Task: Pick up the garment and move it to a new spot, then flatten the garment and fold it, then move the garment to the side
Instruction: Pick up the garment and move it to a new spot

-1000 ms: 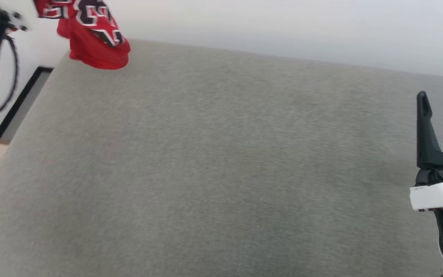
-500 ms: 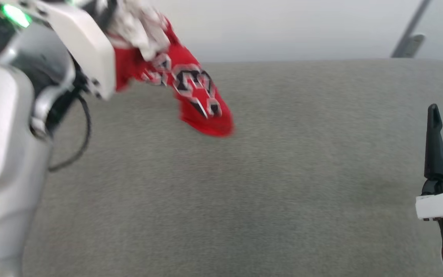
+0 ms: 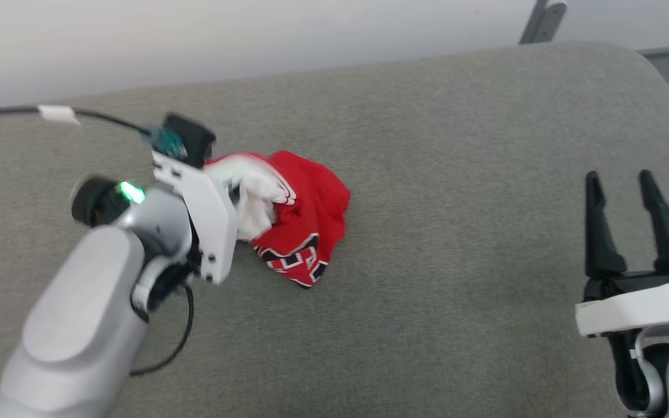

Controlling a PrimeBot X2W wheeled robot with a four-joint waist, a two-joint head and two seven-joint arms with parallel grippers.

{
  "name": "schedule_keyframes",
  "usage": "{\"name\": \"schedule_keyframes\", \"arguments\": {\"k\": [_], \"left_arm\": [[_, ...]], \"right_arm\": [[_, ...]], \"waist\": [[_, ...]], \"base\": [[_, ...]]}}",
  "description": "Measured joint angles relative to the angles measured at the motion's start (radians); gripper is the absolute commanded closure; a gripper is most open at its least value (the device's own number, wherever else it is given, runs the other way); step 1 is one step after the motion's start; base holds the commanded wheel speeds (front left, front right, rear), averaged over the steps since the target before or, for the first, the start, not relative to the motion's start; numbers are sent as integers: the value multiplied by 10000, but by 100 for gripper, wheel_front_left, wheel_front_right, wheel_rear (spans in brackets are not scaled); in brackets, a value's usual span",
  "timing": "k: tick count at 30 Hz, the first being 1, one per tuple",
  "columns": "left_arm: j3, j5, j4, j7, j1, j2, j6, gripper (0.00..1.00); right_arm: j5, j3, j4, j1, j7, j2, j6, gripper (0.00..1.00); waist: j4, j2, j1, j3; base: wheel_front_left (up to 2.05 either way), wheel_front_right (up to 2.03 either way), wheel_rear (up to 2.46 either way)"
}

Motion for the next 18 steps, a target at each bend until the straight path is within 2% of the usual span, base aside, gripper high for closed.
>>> {"name": "schedule_keyframes", "arguments": {"k": [10,15,16,17,18], "left_arm": [[-754,4,2592,-660,410,-360,-278,100],[-949,-15,3375,-922,394,-564,-360,100],[-984,-33,3528,-974,364,-591,-374,97],[-1022,-42,3626,-1093,339,-606,-412,61],[-1041,-65,3707,-1197,324,-619,-433,36]], "right_arm": [[46,508,608,-303,-410,2,0,0],[104,537,732,-322,-466,-35,0,0],[105,539,754,-326,-495,-40,0,0],[105,539,765,-330,-506,-44,0,0],[105,537,782,-330,-510,-59,0,0]], "waist": [[-510,0,0,241],[-538,0,0,209],[-530,0,0,184],[-518,0,0,159],[-495,0,0,130]], "base": [[0,0,0],[0,0,0],[0,0,0],[0,0,0],[0,0,0]]}}
